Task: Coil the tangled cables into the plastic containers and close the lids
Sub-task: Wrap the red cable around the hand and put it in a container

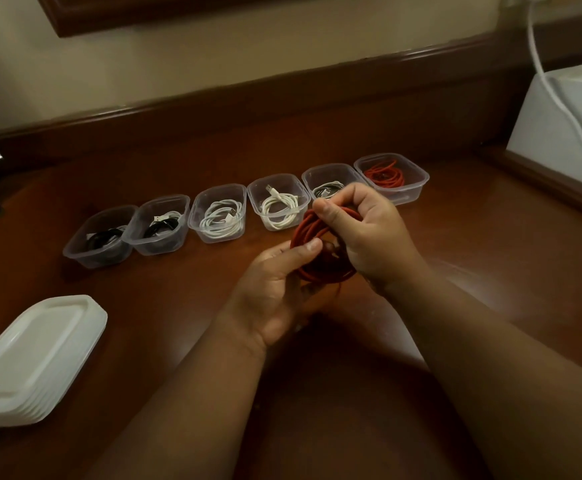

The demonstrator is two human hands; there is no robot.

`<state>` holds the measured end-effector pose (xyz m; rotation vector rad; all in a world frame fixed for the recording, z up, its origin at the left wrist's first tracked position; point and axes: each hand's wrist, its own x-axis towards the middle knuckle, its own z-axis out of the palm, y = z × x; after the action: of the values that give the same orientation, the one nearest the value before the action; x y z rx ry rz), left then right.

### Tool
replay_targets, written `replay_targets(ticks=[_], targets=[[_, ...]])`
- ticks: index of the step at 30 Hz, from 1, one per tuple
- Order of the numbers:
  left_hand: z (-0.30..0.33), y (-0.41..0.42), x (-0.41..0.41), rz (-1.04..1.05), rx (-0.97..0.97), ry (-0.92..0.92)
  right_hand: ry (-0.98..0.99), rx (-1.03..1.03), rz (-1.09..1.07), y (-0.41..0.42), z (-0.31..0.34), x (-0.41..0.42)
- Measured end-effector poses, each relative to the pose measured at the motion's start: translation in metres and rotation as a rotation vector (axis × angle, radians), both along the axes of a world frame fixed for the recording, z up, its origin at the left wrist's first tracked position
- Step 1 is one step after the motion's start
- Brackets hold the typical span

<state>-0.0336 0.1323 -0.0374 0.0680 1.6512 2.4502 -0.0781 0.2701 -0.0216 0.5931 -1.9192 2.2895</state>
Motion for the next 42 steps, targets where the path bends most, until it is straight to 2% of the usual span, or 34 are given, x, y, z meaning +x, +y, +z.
replay_targets(ticks=[4,8,12,14,17,19,23,30,35,37,39,42], targets=[[0.002,0.000,0.003,-0.084,0.034,0.006,0.066,0.100,-0.035,-0.001,-0.001,0.001],[0.002,0.010,0.000,0.014,-0.060,0.074,0.129,0.128,-0.106,-0.001,-0.004,0.001],[0.002,0.017,-0.002,0.228,-0.297,0.155,0.229,0.249,-0.236,-0.002,-0.009,-0.002],[-0.002,0.016,-0.006,0.290,-0.422,0.183,0.267,0.279,-0.263,-0.003,-0.011,-0.001],[-0.006,0.012,-0.009,0.350,-0.709,0.234,0.338,0.367,-0.332,0.000,-0.013,-0.003],[-0.007,0.006,-0.011,0.390,-0.810,0.248,0.359,0.387,-0.357,0.002,-0.015,-0.006],[-0.004,0.000,-0.008,0.404,-0.785,0.207,0.310,0.369,-0.383,0.007,-0.014,-0.013],[0.003,0.011,-0.004,0.337,-0.344,0.065,0.040,0.153,-0.359,0.012,-0.011,-0.025],[0.011,0.011,-0.001,0.330,-0.060,0.022,-0.046,0.040,-0.288,0.015,-0.009,-0.027],[0.012,0.005,0.000,0.292,-0.083,-0.020,-0.077,0.010,-0.293,0.021,-0.008,-0.030],[0.013,0.002,0.002,0.262,-0.200,0.001,-0.165,-0.071,-0.276,0.027,-0.005,-0.032],[0.012,0.000,0.002,0.301,-0.398,0.163,-0.393,-0.314,-0.137,0.029,0.004,-0.032]])
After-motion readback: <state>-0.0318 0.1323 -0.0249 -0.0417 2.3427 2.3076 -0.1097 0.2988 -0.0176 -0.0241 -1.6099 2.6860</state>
